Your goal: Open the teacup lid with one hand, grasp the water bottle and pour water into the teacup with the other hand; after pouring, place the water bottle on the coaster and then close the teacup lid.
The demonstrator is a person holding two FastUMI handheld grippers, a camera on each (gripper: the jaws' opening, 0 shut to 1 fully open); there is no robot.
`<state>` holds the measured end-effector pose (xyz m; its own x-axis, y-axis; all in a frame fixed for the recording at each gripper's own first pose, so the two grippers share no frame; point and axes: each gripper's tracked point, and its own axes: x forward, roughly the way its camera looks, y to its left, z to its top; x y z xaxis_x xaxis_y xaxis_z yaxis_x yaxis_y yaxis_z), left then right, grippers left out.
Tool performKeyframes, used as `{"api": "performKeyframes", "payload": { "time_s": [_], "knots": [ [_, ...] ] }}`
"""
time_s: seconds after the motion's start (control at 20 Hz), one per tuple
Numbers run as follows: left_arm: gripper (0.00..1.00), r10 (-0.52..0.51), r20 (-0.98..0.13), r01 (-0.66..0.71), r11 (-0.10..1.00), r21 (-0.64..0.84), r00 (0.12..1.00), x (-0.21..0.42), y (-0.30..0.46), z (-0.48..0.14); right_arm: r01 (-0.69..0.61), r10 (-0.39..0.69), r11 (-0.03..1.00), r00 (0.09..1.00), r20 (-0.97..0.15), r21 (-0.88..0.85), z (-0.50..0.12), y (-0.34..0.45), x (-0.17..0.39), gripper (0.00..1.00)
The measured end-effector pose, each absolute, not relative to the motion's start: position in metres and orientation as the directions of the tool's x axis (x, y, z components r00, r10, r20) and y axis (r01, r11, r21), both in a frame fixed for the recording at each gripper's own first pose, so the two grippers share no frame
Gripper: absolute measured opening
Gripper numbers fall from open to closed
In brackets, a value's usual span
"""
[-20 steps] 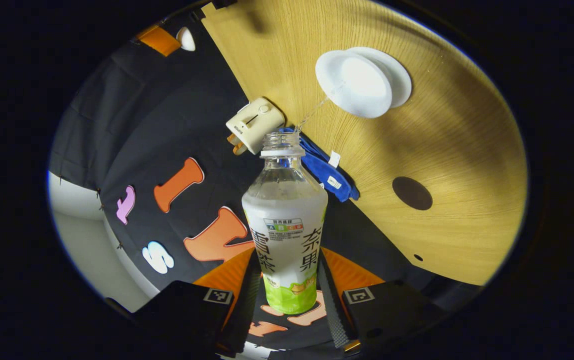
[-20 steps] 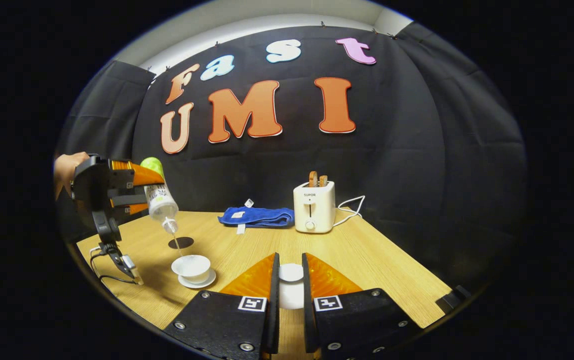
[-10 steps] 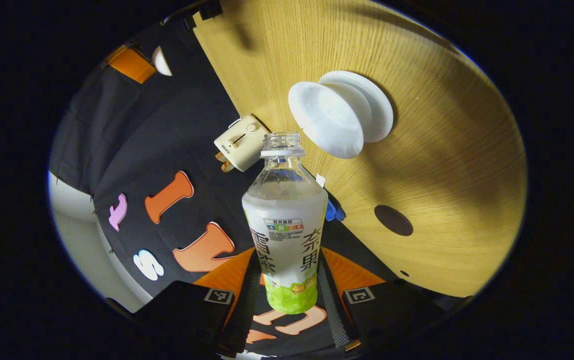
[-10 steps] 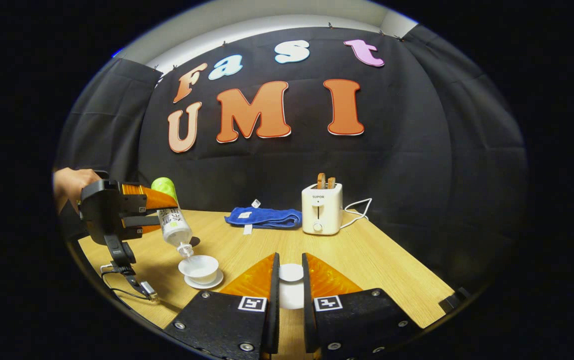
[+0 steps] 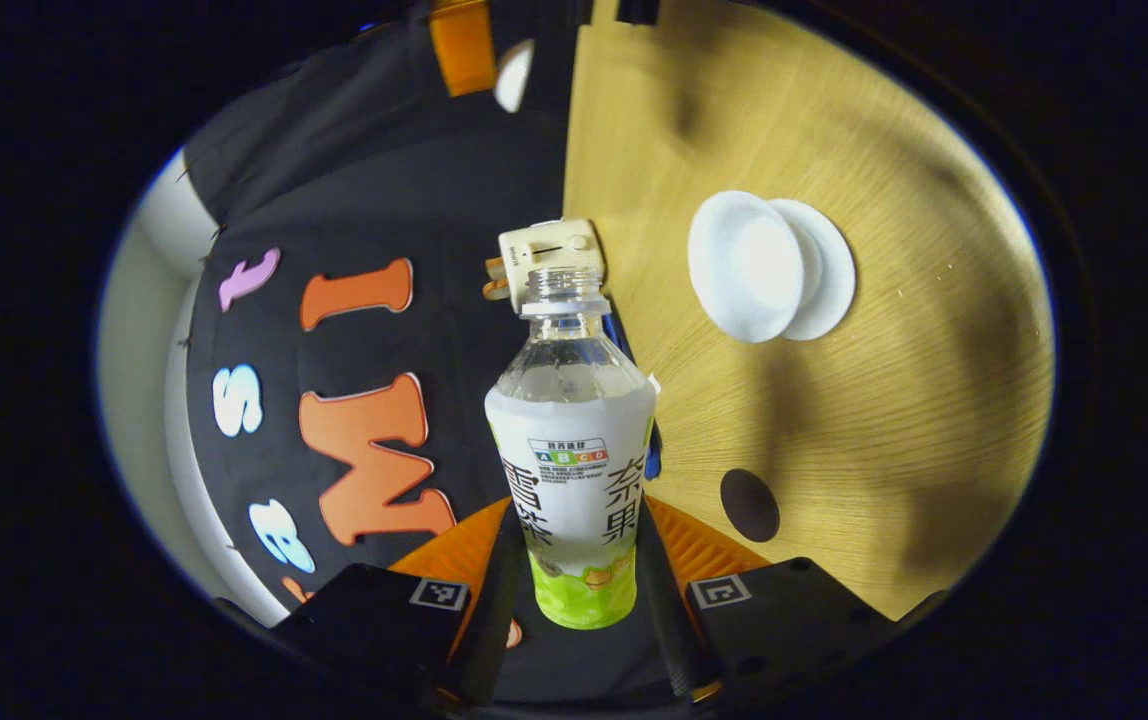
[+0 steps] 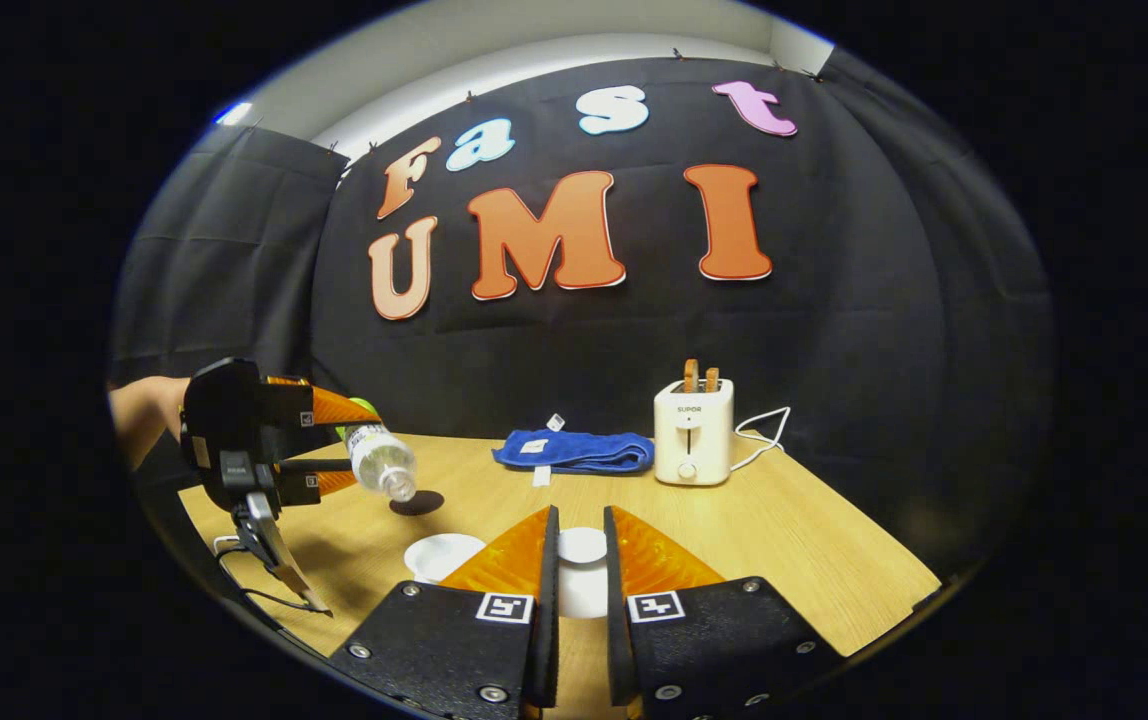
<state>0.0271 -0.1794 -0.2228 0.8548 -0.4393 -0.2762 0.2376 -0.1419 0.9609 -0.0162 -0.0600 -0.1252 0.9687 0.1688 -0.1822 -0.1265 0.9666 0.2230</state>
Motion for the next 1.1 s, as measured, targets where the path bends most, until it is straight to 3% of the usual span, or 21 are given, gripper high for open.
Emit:
{"api": "performKeyframes", "payload": {
  "time_s": [0.1, 0.2, 0.25, 0.45, 0.5, 0.55, 0.7, 0.85, 0.9, 1.1],
  "knots": [
    [0.65, -0.453, -0.23, 0.267, 0.018, 0.964, 0.861, 0.034, -0.174, -0.198, -0.148, 0.188, 0.963, 0.967, -0.172, 0.224, -0.12, -0.047, -0.01, 0.2],
    [0.61, -0.457, -0.175, 0.29, 0.194, 0.937, 0.872, 0.044, -0.168, -0.176, -0.175, 0.214, 0.958, 0.964, -0.16, 0.227, -0.114, -0.032, -0.003, 0.2],
    [0.66, -0.457, -0.138, 0.289, 0.281, 0.915, 0.879, 0.048, -0.163, -0.163, -0.185, 0.223, 0.956, 0.963, -0.154, 0.226, -0.112, -0.025, 0.0, 0.2],
    [0.65, -0.439, -0.047, 0.324, 0.582, 0.746, 0.897, 0.058, -0.143, -0.137, -0.227, 0.262, 0.948, 0.955, -0.141, 0.223, -0.105, 0.004, 0.011, 0.2],
    [0.61, -0.442, -0.051, 0.352, 0.634, 0.689, 0.896, 0.059, -0.14, -0.137, -0.237, 0.271, 0.947, 0.952, -0.142, 0.218, -0.105, 0.011, 0.013, 0.2],
    [0.65, -0.44, -0.049, 0.37, 0.684, 0.629, 0.897, 0.061, -0.138, -0.138, -0.243, 0.276, 0.946, 0.951, -0.142, 0.214, -0.105, 0.016, 0.015, 0.2],
    [0.61, -0.428, -0.058, 0.408, 0.799, 0.442, 0.902, 0.075, -0.132, -0.156, -0.26, 0.293, 0.944, 0.944, -0.152, 0.206, -0.106, 0.03, 0.02, 0.2],
    [0.65, -0.411, -0.058, 0.412, 0.879, 0.24, 0.91, 0.097, -0.127, -0.172, -0.265, 0.298, 0.944, 0.94, -0.167, 0.195, -0.112, 0.039, 0.024, 0.2],
    [0.62, -0.39, -0.066, 0.396, 0.901, 0.178, 0.918, 0.104, -0.12, -0.181, -0.259, 0.292, 0.947, 0.941, -0.171, 0.19, -0.113, 0.039, 0.026, 0.2],
    [0.65, -0.363, -0.123, 0.36, 0.932, -0.049, 0.924, 0.117, -0.104, -0.214, -0.263, 0.296, 0.946, 0.938, -0.179, 0.187, -0.117, 0.046, 0.03, 0.2]
  ]
}}
